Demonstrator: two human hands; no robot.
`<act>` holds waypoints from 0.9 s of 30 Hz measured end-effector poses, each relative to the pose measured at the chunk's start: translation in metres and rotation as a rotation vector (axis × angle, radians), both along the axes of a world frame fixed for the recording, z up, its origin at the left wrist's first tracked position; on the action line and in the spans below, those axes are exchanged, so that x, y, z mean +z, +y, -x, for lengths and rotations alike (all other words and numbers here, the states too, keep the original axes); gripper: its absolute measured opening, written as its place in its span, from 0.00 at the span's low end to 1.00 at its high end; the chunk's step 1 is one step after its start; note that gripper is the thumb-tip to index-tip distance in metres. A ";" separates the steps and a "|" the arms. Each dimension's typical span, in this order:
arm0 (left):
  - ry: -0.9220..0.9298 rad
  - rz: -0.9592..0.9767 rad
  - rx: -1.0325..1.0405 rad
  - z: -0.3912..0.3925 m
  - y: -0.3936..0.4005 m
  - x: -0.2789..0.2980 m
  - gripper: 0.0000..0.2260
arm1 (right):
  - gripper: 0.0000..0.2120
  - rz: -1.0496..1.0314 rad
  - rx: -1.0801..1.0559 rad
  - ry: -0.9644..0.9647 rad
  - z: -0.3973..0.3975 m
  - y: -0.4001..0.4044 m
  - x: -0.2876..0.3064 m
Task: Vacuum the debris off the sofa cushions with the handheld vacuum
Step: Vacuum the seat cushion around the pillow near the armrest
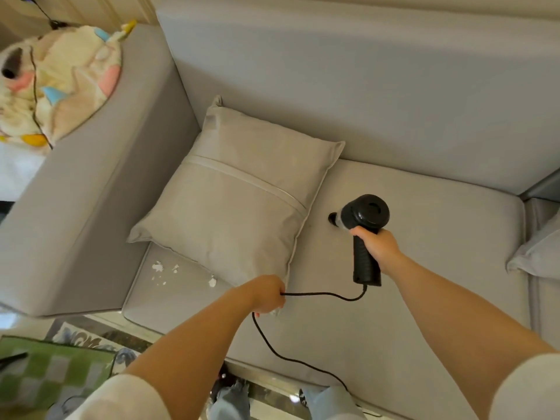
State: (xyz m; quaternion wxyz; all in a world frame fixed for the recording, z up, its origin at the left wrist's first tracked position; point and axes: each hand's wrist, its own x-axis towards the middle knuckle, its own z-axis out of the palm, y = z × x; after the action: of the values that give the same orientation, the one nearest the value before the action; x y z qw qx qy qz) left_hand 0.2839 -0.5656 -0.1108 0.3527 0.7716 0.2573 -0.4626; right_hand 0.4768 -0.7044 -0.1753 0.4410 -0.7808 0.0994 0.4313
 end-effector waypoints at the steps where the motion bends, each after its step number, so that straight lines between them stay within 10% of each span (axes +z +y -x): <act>1: 0.006 0.001 -0.004 0.009 0.002 0.000 0.13 | 0.10 0.007 -0.020 0.016 0.007 -0.001 -0.001; 9: -0.045 -0.010 -0.094 0.109 0.034 0.001 0.07 | 0.18 0.040 -0.272 0.055 0.100 -0.006 0.022; 17: -0.163 -0.105 -0.005 0.216 0.127 0.039 0.14 | 0.08 -0.388 -0.616 0.112 0.235 0.024 0.086; 27: -0.112 -0.115 0.011 0.291 0.181 0.043 0.14 | 0.09 -0.175 0.352 -0.013 0.322 0.148 0.123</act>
State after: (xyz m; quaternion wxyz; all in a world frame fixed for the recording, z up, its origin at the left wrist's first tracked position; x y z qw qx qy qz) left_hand -0.0068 -0.3842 -0.0681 0.3241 0.8138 0.2678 -0.4011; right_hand 0.1544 -0.5563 -0.0519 0.4255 -0.7476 -0.0793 0.5038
